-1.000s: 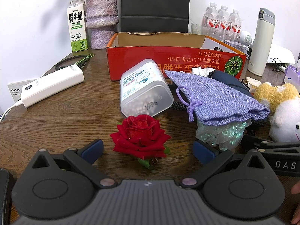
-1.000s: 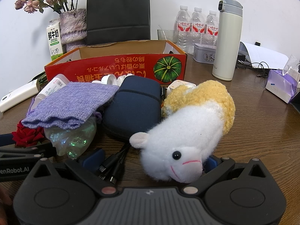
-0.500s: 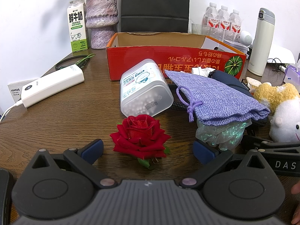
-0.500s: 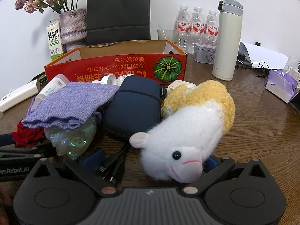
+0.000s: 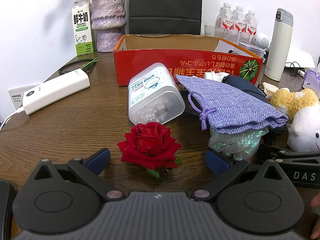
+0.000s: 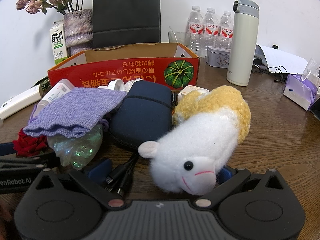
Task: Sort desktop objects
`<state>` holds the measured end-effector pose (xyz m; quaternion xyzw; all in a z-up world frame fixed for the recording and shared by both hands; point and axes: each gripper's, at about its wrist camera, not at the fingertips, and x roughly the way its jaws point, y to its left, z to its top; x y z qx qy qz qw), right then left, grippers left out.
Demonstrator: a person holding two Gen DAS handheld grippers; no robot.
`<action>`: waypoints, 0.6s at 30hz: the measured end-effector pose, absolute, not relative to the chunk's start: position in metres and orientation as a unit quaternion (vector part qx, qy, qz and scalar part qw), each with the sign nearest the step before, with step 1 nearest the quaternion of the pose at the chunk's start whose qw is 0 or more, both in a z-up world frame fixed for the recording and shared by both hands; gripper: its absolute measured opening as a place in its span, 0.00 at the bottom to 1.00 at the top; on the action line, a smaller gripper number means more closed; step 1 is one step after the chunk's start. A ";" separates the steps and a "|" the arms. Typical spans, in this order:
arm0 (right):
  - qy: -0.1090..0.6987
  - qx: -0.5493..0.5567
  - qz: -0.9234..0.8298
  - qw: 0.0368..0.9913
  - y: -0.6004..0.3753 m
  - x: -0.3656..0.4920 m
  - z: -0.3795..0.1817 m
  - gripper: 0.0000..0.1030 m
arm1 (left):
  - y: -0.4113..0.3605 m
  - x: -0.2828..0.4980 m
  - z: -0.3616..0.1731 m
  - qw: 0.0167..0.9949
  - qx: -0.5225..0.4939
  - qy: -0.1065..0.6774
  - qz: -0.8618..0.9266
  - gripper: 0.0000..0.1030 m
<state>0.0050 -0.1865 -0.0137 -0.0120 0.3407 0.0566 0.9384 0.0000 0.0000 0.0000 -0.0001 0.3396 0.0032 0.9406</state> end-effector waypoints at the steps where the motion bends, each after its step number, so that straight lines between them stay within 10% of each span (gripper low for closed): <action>1: 0.341 -0.012 0.057 0.938 -0.186 0.005 -0.014 1.00 | 0.000 0.000 0.000 0.941 0.000 0.340 0.003 1.00; 18: 0.341 -0.013 0.057 0.938 -0.187 0.005 -0.014 1.00 | -0.001 0.000 0.000 0.940 -0.001 0.340 0.011 1.00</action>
